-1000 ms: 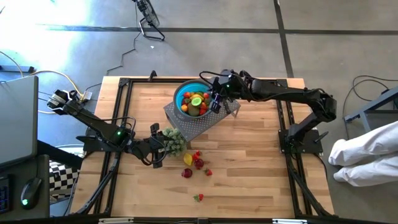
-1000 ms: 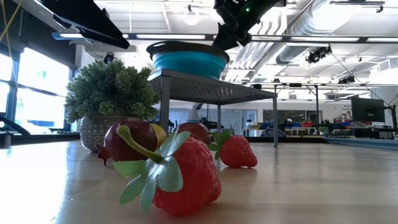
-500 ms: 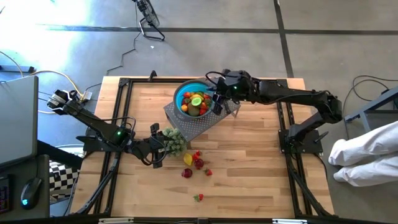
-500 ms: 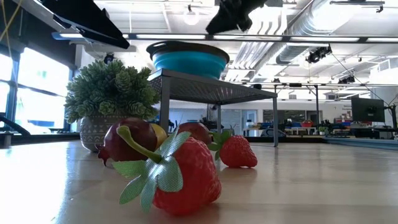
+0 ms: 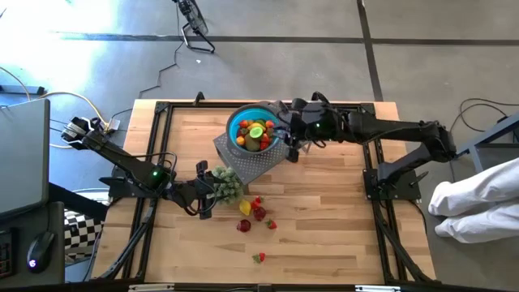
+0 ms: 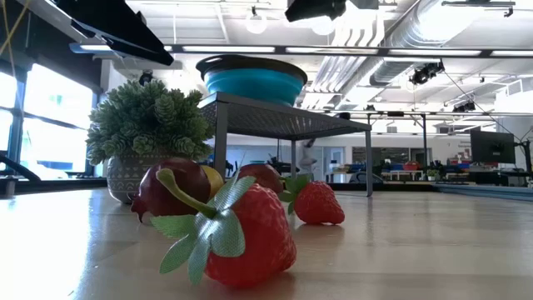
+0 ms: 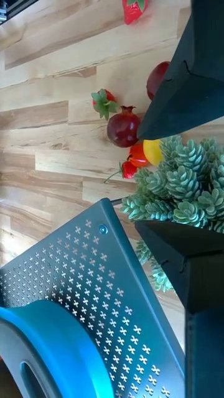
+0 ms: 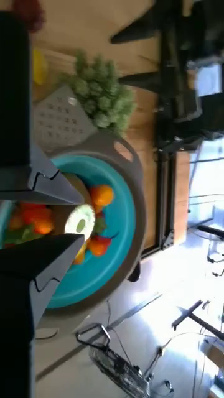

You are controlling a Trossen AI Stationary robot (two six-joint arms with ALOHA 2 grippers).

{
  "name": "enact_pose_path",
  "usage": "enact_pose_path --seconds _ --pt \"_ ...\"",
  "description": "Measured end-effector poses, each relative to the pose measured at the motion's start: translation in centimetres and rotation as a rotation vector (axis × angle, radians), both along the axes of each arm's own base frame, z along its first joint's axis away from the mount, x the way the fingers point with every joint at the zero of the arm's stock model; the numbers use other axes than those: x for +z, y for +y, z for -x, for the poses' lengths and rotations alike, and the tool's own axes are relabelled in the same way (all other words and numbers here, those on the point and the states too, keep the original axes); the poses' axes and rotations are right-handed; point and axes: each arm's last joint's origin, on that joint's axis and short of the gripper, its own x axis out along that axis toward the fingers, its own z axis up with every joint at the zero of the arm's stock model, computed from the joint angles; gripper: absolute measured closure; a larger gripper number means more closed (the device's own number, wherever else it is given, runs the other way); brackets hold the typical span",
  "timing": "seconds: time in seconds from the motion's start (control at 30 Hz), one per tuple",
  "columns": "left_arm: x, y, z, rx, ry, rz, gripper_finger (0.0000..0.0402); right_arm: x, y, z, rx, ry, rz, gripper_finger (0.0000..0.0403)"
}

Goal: Pick & Place Fruit
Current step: Put the strawberry into the blue strainer bowl on the shelf

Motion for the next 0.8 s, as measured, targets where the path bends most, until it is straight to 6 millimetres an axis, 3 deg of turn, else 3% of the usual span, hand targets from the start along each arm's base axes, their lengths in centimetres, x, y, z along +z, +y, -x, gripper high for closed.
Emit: enact_pose_path --seconds 0.23,0.5,0.8 --pt "0.0 0.0 0.0 0.0 -0.001 0.0 0.0184 -0.3 3.4 -0.1 0.013 0.042 0.065 0.033" --pt "0.0 0.0 0.0 0.0 -0.001 0.0 0.0184 -0.8 6.8 0.4 0.083 0.096 0.054 0.0392" --pt "0.0 0.0 0.0 0.001 -0.001 0.0 0.0184 -1.0 10.4 1.0 0.162 0.099 -0.031 0.0397"
